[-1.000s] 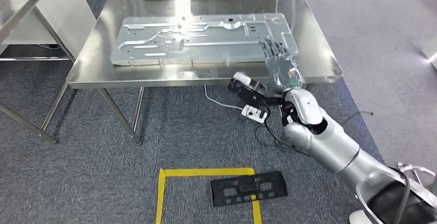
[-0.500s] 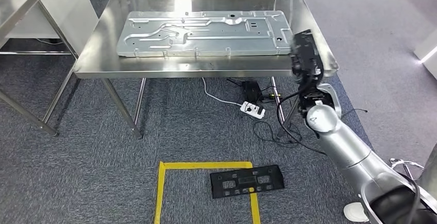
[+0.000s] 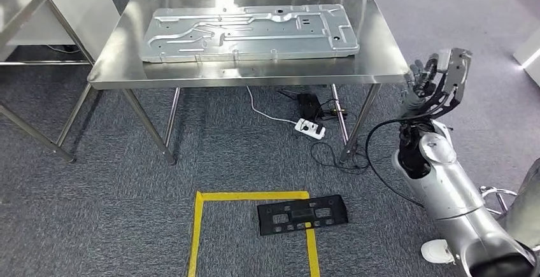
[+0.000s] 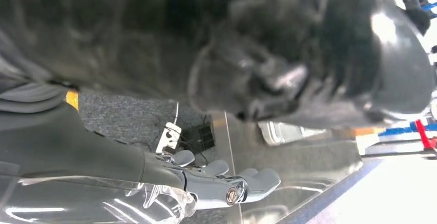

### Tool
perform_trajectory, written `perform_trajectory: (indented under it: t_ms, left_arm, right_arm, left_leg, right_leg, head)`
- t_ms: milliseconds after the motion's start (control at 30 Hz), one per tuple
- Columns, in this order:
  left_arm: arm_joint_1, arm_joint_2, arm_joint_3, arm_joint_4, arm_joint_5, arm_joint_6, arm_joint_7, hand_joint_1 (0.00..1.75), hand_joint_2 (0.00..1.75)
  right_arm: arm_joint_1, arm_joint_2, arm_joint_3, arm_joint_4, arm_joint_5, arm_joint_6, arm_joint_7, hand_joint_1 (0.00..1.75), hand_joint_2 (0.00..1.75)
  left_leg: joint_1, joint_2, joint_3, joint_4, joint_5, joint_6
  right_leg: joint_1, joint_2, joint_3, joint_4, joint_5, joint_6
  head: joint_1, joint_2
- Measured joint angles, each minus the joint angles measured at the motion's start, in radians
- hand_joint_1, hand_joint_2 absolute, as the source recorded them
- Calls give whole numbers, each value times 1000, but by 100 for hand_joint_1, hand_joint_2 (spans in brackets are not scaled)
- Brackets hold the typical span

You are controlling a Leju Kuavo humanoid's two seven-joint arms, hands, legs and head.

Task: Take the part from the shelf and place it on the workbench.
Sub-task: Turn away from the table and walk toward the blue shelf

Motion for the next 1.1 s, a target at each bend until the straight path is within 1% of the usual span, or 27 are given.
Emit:
perform_trajectory:
  t_ms: [33, 100, 133, 167, 200, 267, 300, 333, 367, 433, 467, 500, 533, 600, 633, 667, 700, 733, 767, 833, 867, 900, 933, 1000, 1033, 1067, 1100]
  left_arm:
    - [0, -1, 0, 0, 0, 0, 0, 0, 0]
    - [-1, -2, 0, 0, 0, 0, 0, 0, 0]
    - [-1, -3, 0, 0, 0, 0, 0, 0, 0]
    - [-1, -3, 0, 0, 0, 0, 0, 0, 0]
    - [-1, -4, 0, 0, 0, 0, 0, 0, 0]
    - [-2, -4, 0, 0, 0, 0, 0, 0, 0]
    - [-3, -3, 0, 0, 0, 0, 0, 0, 0]
    - [-4, -2, 0, 0, 0, 0, 0, 0, 0]
    - [-4, -1, 0, 0, 0, 0, 0, 0, 0]
    - [-6, 0, 1, 0, 0, 0, -1, 0, 0]
    - [-6, -1, 1, 0, 0, 0, -1, 0, 0]
    - [-7, -1, 1, 0, 0, 0, -1, 0, 0]
    - [-6, -2, 1, 0, 0, 0, 0, 0, 0]
    - [-6, -3, 1, 0, 0, 0, 0, 0, 0]
    - [-6, -4, 1, 0, 0, 0, 0, 0, 0]
    - [-6, -4, 1, 0, 0, 0, 0, 0, 0]
    - [-6, -5, 1, 0, 0, 0, 0, 0, 0]
    - [-5, -6, 1, 0, 0, 0, 0, 0, 0]
    - [-5, -7, 1, 0, 0, 0, 0, 0, 0]
    - [-5, -8, 1, 0, 0, 0, 0, 0, 0]
    - [-5, -8, 1, 0, 0, 0, 0, 0, 0]
    - [-5, -7, 1, 0, 0, 0, 0, 0, 0]
    - [-5, -7, 1, 0, 0, 0, 0, 0, 0]
    - [-4, -7, 1, 0, 0, 0, 0, 0, 0]
    - [-3, -7, 1, 0, 0, 0, 0, 0, 0]
    - [-3, -7, 1, 0, 0, 0, 0, 0, 0]
    - [-3, -7, 1, 0, 0, 0, 0, 0, 0]
  right_arm:
    - [2, 1, -6, -3, -1, 0, -1, 0, 0]
    - [5, 2, -12, -7, -3, -1, -1, 0, 0]
    - [7, 3, -14, -7, -3, -2, -1, 0, 0]
    - [10, 4, -15, -7, -4, -2, -1, 0, 0]
    - [12, 4, -17, -7, -4, -2, -1, 0, 0]
    - [14, 5, -21, -9, -4, -2, -2, 0, 0]
    - [14, 5, -24, -10, -4, -2, -2, 0, 0]
    - [14, 5, -26, -12, -4, -2, -2, 0, 0]
    - [15, 6, -28, -14, -4, -2, -3, 0, 0]
    - [16, 7, -28, -15, -5, -2, -3, 0, 0]
    - [17, 7, -29, -16, -5, -3, -3, 0, 0]
    - [17, 7, -30, -16, -5, -3, -3, 0, 0]
    - [16, 7, -32, -17, -5, -3, -3, 0, 0]
    - [18, 7, -35, -17, -5, -4, -3, 0, 0]
    - [21, 7, -36, -17, -6, -4, -3, 0, 0]
    - [23, 7, -36, -17, -6, -4, -3, 0, 0]
    - [25, 7, -36, -17, -6, -4, -3, 0, 0]
    - [26, 7, -36, -17, -6, -4, -3, 0, 0]
    - [25, 7, -36, -18, -6, -4, -3, 0, 0]
    - [24, 7, -36, -19, -6, -4, -3, 0, 0]
    - [25, 7, -36, -19, -6, -4, -3, 0, 0]
    - [25, 7, -36, -20, -6, -4, -3, 0, 0]
    - [25, 7, -36, -21, -6, -4, -3, 0, 0]
    - [25, 8, -37, -22, -6, -4, -3, 0, 0]
    - [25, 8, -37, -22, -6, -4, -3, 0, 0]
    - [24, 9, -37, -23, -6, -4, -3, 0, 0]
    - [23, 9, -37, -23, -6, -4, -3, 0, 0]
  left_leg:
    - [2, 0, -18, 44, -37, -5]
    - [4, 0, -58, 166, -118, -13]
    - [4, 0, -69, 216, -139, -14]
    - [4, 0, -66, 235, -141, -13]
    - [3, 0, -45, 220, -127, -9]
    - [-2, -1, 46, 92, -81, 8]
    - [-5, -1, 93, 20, -68, 18]
    - [-9, -1, 125, -33, -62, 25]
    - [-13, -1, 139, -62, -62, 30]
    - [-15, -1, 137, -79, -49, 35]
    - [-14, 1, 137, -89, -38, 39]
    - [-11, 4, 136, -99, -26, 46]
    - [-7, 7, 134, -109, -13, 51]
    - [-6, 10, 117, -111, 4, 57]
    - [-6, 10, 105, -108, 10, 56]
    - [-6, 10, 94, -104, 16, 55]
    - [-5, 10, 84, -100, 20, 53]
    - [-3, 10, 74, -94, 23, 51]
    - [-1, 10, 65, -86, 25, 49]
    - [2, 10, 43, -64, 26, 39]
    - [2, 9, 34, -54, 27, 33]
    - [1, 8, 27, -46, 29, 26]
    - [0, 6, 22, -43, 33, 20]
    - [0, 5, 12, -38, 37, 7]
    - [1, 4, 3, -25, 24, 0]
    - [3, 4, -12, 4, -4, -5]
    - [4, 4, -32, 53, -45, -10]
  right_leg:
    - [-1, -1, -8, -2, 8, -8]
    - [1, -1, -28, -1, 22, -14]
    - [3, -1, -38, 0, 28, -15]
    - [5, 0, -47, 1, 35, -15]
    - [8, 0, -56, 2, 41, -15]
    - [12, 0, -68, 2, 53, -14]
    - [13, -1, -73, 2, 58, -12]
    - [13, -1, -75, 1, 64, -7]
    - [11, -3, -77, 0, 70, -2]
    - [9, -4, -78, -6, 83, 12]
    - [9, -3, -80, -5, 81, 17]
    - [10, -2, -85, 7, 65, 22]
    - [11, -1, -97, 39, 33, 27]
    - [7, 0, -135, 154, -52, 34]
    - [4, 0, -151, 212, -81, 38]
    - [0, 0, -157, 250, -94, 43]
    - [-3, 0, -153, 264, -92, 47]
    - [-6, -1, -134, 248, -78, 51]
    - [-10, -1, -101, 204, -57, 55]
    - [-14, 0, -14, 76, -28, 60]
    - [-14, 2, 12, 33, -20, 57]
    - [-12, 5, 24, 9, -22, 50]
    - [-8, 8, 20, 10, -21, 40]
    - [-11, 8, 7, 8, -14, 21]
    - [-13, 8, 0, 8, -6, 11]
    - [-14, 7, -9, 7, 2, 3]
    - [-14, 6, -19, 7, 9, -3]
  head:
    - [-1, 0]
    - [-2, 0]
    - [-2, 0]
    - [-2, 0]
    - [-2, 0]
    - [-1, 0]
    - [-1, 0]
    - [-1, 0]
    - [-1, 0]
    - [-2, 0]
    - [-3, 0]
    - [-1, 0]
    - [0, 0]
    - [5, 0]
    - [5, 0]
    - [5, 0]
    - [5, 0]
    - [5, 0]
    - [5, 0]
    - [6, 0]
    - [6, 0]
    - [7, 0]
    - [6, 0]
    - [6, 0]
    - [6, 0]
    - [6, 0]
    - [5, 0]
